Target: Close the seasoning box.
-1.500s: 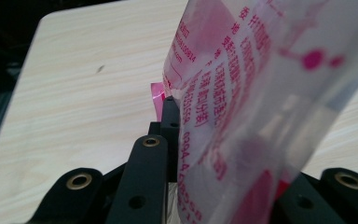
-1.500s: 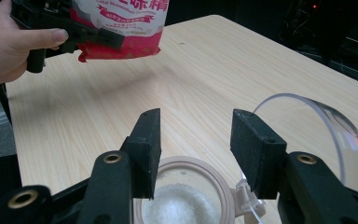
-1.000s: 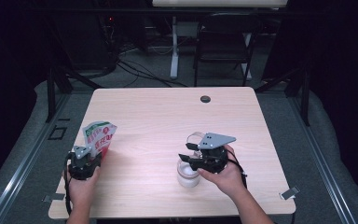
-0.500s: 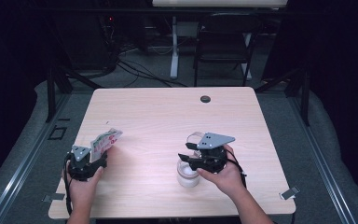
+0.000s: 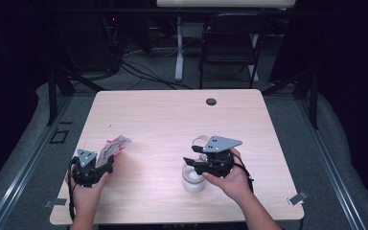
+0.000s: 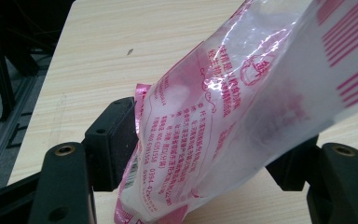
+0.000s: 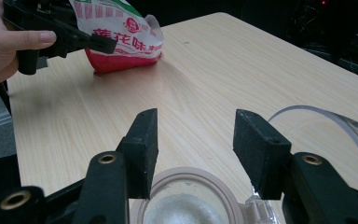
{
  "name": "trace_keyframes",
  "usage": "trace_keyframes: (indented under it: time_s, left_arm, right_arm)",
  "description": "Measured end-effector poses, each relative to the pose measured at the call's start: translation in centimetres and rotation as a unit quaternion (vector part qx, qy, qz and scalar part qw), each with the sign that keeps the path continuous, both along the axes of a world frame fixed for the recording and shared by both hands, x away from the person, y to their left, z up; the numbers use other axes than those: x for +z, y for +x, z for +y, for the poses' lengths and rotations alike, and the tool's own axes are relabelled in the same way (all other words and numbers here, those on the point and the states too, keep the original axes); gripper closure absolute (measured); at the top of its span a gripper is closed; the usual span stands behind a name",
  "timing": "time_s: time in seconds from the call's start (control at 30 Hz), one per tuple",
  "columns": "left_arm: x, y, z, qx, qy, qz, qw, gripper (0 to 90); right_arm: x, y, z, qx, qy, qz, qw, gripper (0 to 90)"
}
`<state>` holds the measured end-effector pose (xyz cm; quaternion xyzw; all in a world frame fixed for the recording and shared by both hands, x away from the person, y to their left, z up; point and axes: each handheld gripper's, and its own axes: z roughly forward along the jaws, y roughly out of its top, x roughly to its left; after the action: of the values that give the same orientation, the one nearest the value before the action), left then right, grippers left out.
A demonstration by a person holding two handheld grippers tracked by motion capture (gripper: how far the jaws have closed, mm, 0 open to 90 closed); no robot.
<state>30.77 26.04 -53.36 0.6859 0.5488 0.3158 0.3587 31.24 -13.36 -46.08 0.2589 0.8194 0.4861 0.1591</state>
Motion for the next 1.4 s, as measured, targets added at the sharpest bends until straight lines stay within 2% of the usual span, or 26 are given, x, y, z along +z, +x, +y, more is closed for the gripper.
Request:
trace_keyframes:
  time_s: [0.47,0.8,1.13,1.27,1.4]
  left_arm:
    - [0.3,-0.2,-0.3,-0.005,0.000,-0.006,1.0000,33.9]
    - [1.3,-0.8,-1.3,-0.025,0.009,-0.014,0.9995,35.1]
    - [1.6,-1.2,-3.1,-0.066,0.004,-0.006,0.9978,34.7]
    - [1.7,-1.4,-4.0,-0.088,0.001,-0.008,0.9961,34.7]
    - [1.6,-1.6,-5.3,-0.110,0.007,-0.002,0.9940,34.7]
  right_arm:
    - [0.0,0.0,-0.1,-0.001,-0.001,0.000,1.0000,49.2]
    - [0.0,0.1,-0.1,-0.001,-0.002,0.001,1.0000,49.2]
    - [0.1,0.0,-0.2,-0.001,0.000,0.000,1.0000,49.2]
    - [0.3,0.0,-0.2,-0.003,-0.002,-0.003,1.0000,49.2]
    - [0.4,-0.1,-0.3,-0.005,-0.004,-0.006,1.0000,49.9]
